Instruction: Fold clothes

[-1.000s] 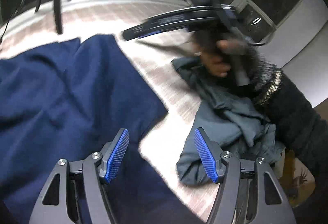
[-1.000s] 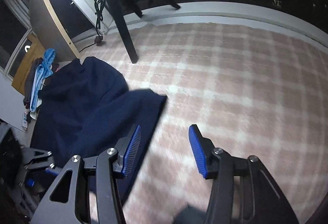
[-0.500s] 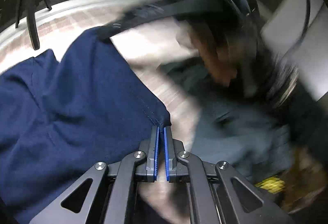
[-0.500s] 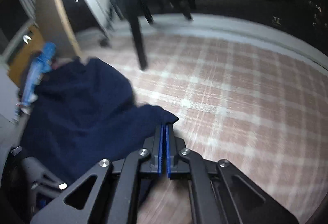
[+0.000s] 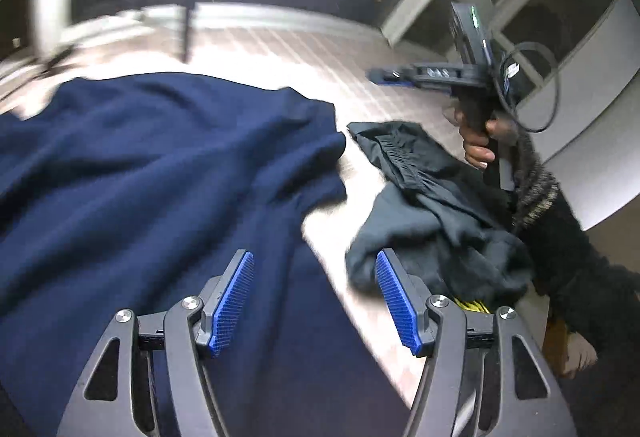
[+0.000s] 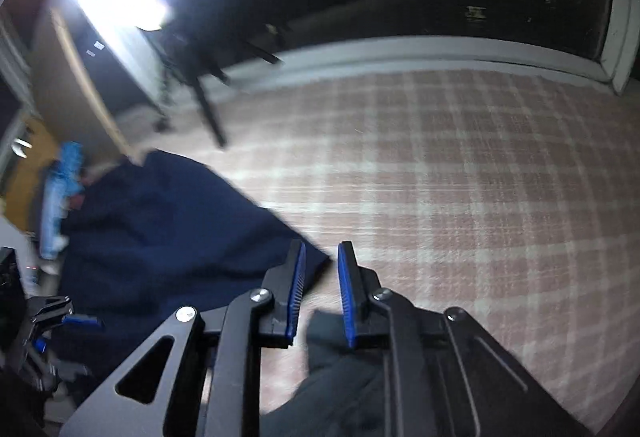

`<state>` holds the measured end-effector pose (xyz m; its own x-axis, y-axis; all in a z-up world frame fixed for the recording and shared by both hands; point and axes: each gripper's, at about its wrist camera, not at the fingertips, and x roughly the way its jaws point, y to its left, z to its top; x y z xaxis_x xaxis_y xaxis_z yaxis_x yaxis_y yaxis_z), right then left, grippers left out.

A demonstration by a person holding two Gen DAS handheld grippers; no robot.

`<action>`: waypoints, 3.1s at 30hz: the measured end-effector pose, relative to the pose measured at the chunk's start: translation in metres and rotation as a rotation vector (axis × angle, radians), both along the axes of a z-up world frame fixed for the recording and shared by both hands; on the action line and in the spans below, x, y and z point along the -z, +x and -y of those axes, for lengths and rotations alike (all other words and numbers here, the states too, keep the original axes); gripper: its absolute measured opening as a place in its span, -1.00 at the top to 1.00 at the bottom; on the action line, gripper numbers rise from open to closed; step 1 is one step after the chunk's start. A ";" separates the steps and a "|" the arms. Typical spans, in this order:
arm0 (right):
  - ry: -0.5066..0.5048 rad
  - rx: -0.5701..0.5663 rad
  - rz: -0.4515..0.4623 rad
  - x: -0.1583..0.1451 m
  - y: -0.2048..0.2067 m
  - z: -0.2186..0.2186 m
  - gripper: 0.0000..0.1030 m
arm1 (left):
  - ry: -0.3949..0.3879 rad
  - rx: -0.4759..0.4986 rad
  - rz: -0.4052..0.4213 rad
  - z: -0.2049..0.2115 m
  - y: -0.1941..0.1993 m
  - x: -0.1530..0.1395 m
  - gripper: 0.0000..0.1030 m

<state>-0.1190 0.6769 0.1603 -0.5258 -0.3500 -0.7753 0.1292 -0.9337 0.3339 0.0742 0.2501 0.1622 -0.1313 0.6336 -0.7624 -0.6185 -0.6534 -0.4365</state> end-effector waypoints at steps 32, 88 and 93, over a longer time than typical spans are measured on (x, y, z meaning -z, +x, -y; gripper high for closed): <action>0.108 -0.277 0.159 0.094 0.385 0.237 0.54 | -0.127 0.157 -0.171 0.044 0.377 0.040 -0.18; -0.023 -0.203 0.178 0.058 0.273 0.181 0.08 | -0.028 -0.023 -0.103 0.056 0.328 0.031 0.81; 0.052 -0.271 0.240 0.077 0.352 0.218 0.08 | -0.046 -0.029 -0.145 0.057 0.342 0.036 0.73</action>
<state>0.2331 0.4594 0.0828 -0.2199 -0.4085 -0.8859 0.2981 -0.8928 0.3377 0.4163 0.1933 0.1262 -0.2598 0.5925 -0.7625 -0.6532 -0.6894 -0.3131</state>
